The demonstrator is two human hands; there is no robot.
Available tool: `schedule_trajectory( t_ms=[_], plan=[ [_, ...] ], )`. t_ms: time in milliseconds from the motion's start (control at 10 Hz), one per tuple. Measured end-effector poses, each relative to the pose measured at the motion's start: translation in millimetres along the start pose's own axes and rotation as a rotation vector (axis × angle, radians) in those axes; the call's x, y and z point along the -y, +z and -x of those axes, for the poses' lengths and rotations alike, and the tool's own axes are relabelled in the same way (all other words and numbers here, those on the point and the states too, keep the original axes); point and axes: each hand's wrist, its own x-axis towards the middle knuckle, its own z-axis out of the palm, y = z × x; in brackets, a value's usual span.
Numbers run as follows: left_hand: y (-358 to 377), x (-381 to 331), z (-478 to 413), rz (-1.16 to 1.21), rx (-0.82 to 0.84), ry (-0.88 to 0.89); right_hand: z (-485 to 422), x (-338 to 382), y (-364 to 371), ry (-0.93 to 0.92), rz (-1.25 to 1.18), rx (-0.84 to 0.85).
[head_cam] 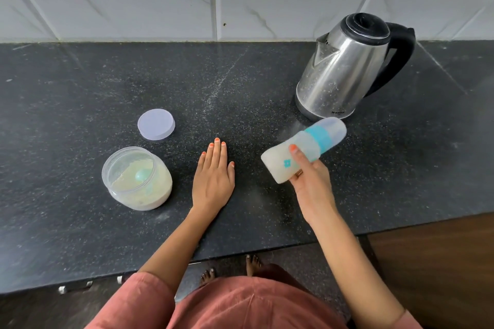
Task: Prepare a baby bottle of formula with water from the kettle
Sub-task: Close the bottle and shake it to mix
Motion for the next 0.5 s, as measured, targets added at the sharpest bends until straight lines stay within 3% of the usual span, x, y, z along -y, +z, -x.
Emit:
schedule_trajectory(
  t_ms=[200, 400, 500],
  plan=[
    [-0.6, 0.1, 0.0, 0.002, 0.0, -0.002, 22.3, -11.2, -5.8, 0.075, 0.546, 0.232],
    [-0.5, -0.1, 0.7, 0.006, -0.005, -0.001, -1.4, 5.5, -2.2, -0.008, -0.033, -0.028],
    [-0.3, 0.1, 0.4, 0.001, -0.005, -0.002, 11.2, -2.3, -1.7, 0.031, 0.222, 0.117]
  ],
)
